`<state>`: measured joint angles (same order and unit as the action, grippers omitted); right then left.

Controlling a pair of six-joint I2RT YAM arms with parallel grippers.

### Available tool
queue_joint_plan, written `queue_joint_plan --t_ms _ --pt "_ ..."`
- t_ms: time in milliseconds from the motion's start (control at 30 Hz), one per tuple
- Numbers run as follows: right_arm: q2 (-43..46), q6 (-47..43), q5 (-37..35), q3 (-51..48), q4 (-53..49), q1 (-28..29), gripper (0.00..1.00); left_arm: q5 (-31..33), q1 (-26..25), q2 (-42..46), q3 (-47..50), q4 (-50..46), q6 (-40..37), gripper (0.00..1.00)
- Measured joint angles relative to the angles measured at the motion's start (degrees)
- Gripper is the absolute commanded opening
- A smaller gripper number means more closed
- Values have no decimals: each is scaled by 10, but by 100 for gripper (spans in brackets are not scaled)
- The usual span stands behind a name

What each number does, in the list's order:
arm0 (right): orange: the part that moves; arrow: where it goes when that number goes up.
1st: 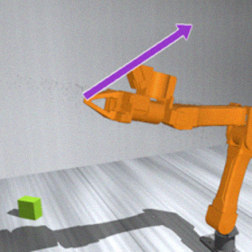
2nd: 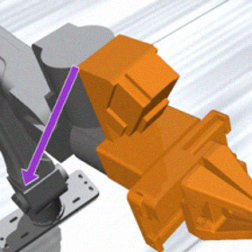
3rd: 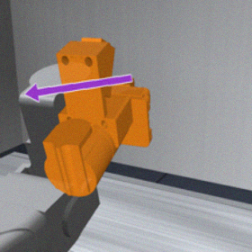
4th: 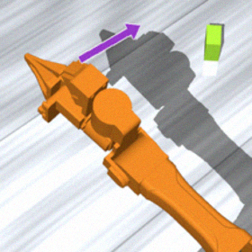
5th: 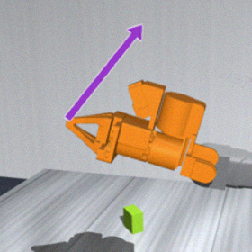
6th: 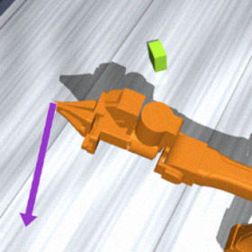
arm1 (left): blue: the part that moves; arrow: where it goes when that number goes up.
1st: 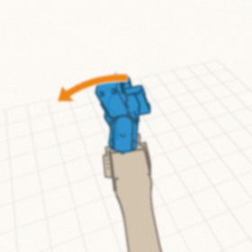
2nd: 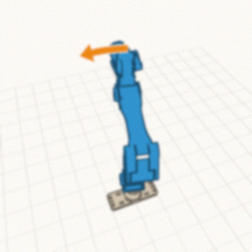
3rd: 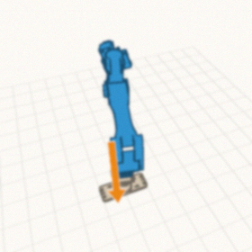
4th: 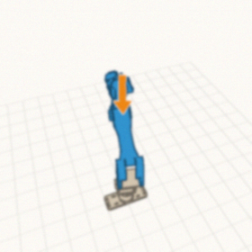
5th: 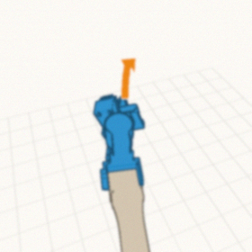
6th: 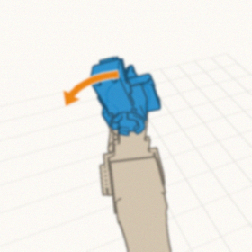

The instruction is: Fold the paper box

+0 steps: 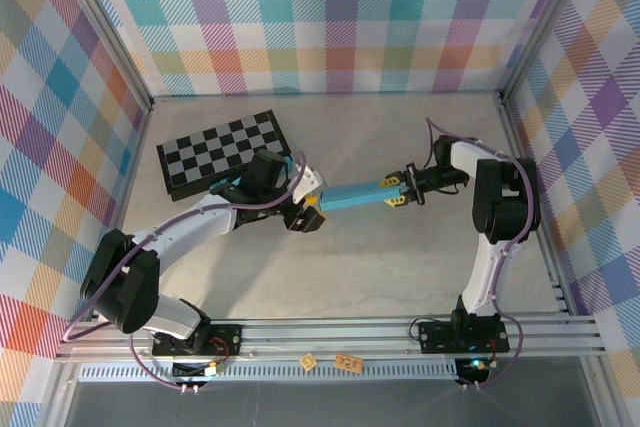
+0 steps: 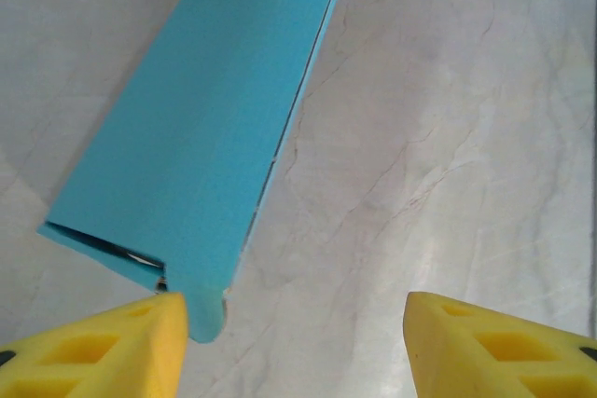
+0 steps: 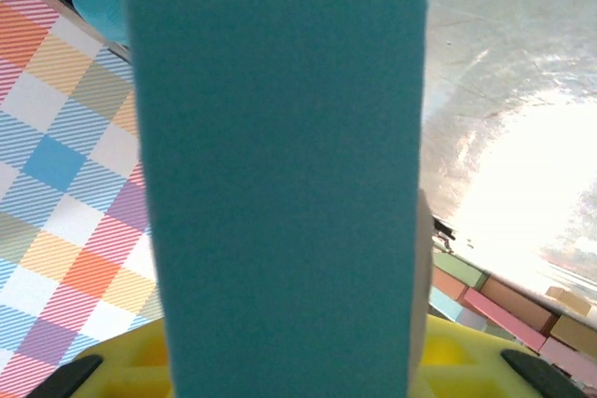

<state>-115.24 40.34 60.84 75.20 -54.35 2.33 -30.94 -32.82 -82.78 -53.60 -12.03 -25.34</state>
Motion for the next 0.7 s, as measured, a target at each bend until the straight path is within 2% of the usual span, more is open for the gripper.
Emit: queue_joint_plan --t_ms 267,700 --pt "-1 -1 7 -4 -34 -6 32 32 -9 -33 2 32 -59 63" --pt "-14 -13 18 -5 -75 -13 34 41 -23 -98 -14 83 -75 64"
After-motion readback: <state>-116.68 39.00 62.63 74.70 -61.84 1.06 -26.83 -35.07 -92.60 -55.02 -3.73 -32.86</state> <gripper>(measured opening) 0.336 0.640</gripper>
